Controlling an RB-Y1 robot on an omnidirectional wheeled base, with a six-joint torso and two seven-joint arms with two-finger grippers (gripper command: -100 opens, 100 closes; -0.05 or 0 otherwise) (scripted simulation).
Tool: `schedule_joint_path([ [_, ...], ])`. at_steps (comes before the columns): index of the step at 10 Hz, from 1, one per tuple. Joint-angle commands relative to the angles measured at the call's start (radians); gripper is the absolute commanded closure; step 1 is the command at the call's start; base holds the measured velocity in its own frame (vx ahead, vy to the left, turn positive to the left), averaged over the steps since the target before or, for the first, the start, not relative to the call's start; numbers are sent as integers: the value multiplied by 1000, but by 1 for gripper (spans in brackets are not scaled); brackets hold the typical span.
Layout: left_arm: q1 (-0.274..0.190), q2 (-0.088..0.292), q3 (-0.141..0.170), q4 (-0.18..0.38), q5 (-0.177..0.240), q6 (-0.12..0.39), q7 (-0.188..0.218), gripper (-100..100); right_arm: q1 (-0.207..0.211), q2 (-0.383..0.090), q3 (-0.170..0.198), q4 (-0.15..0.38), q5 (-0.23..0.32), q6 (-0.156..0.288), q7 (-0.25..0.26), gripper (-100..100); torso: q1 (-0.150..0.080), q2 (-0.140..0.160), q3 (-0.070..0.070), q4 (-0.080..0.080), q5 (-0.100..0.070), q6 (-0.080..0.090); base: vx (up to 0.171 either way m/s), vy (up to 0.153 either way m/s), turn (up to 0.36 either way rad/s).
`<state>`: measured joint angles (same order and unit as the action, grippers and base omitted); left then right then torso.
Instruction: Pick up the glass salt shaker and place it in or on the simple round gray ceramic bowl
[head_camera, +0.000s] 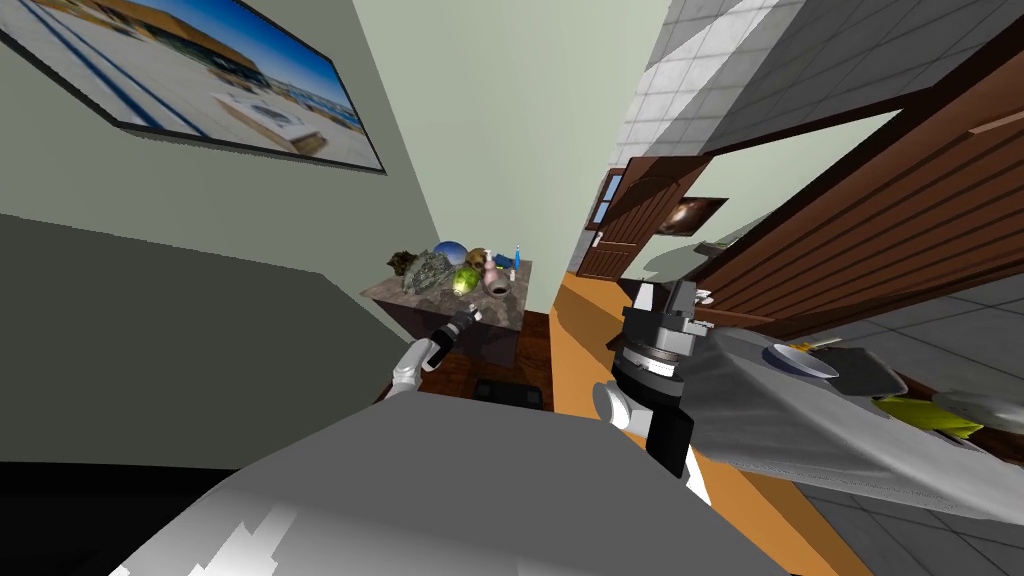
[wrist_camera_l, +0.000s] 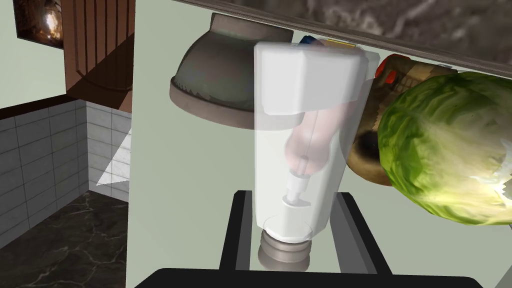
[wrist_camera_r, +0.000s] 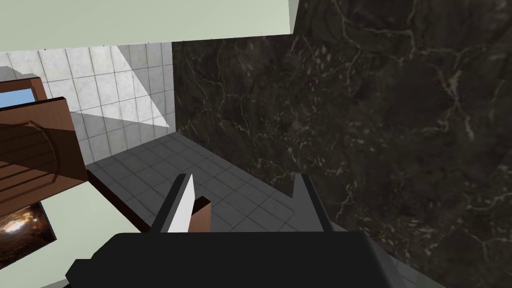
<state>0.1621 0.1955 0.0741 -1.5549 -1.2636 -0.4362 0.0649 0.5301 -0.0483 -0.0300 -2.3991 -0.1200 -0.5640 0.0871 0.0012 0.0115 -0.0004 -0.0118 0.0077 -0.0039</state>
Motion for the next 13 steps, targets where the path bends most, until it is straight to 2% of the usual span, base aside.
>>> schedule_joint_path([
  [1, -1, 11, -4, -3, -4, 11, 38, 100, 0, 0, 0, 0, 0, 0, 0, 0, 0, 0, 0, 0, 0, 0, -91, -29, 0],
  [4, -15, 55, -21, -10, -18, 49, 124, 100, 0, 0, 0, 0, 0, 0, 0, 0, 0, -2, -1, 0, 0, 0, -84, -29, -1],
  [5, -15, 55, -21, -10, -18, 49, 146, 100, 0, 0, 0, 0, 0, 0, 0, 0, 0, -1, 0, 0, 0, 0, -78, -40, -1],
  [6, -22, 77, -30, -14, -26, 68, 176, 100, 0, 0, 0, 0, 0, 0, 0, 0, 0, -2, -1, 0, 0, 0, -96, -57, -4],
  [7, -22, 77, -30, -14, -26, 68, 201, 100, 0, 0, 0, 0, 0, 0, 0, 0, -1, -1, 0, 0, 0, 0, -89, -34, -2],
  [8, -30, 99, -39, -17, -34, 87, 227, 100, 0, 0, 0, 0, 0, 0, 0, 0, 0, -1, 0, 0, 0, 0, -93, -40, -9],
  [10, -30, 99, -39, -17, -34, 87, 260, 100, 0, 0, 0, 0, 0, 0, 0, 0, 0, -2, -1, 0, 0, 0, -57, -22, 0],
  [11, -38, 120, -48, -20, -41, 105, 300, 100, 0, 0, 0, 0, 0, 0, 0, 0, 1, -4, -2, 0, 1, 0, -57, -28, -11],
  [12, -38, 120, -48, -20, -41, 105, 317, 100, 0, 0, 0, 0, 0, 0, 0, 0, 1, -4, -2, 0, 0, 0, -68, -31, -6],
  [13, -45, 142, -57, -22, -48, 122, 350, 100, 0, 0, 0, 0, 0, 0, 0, 0, 1, -3, -1, 0, 0, 0, -82, -40, -8],
])
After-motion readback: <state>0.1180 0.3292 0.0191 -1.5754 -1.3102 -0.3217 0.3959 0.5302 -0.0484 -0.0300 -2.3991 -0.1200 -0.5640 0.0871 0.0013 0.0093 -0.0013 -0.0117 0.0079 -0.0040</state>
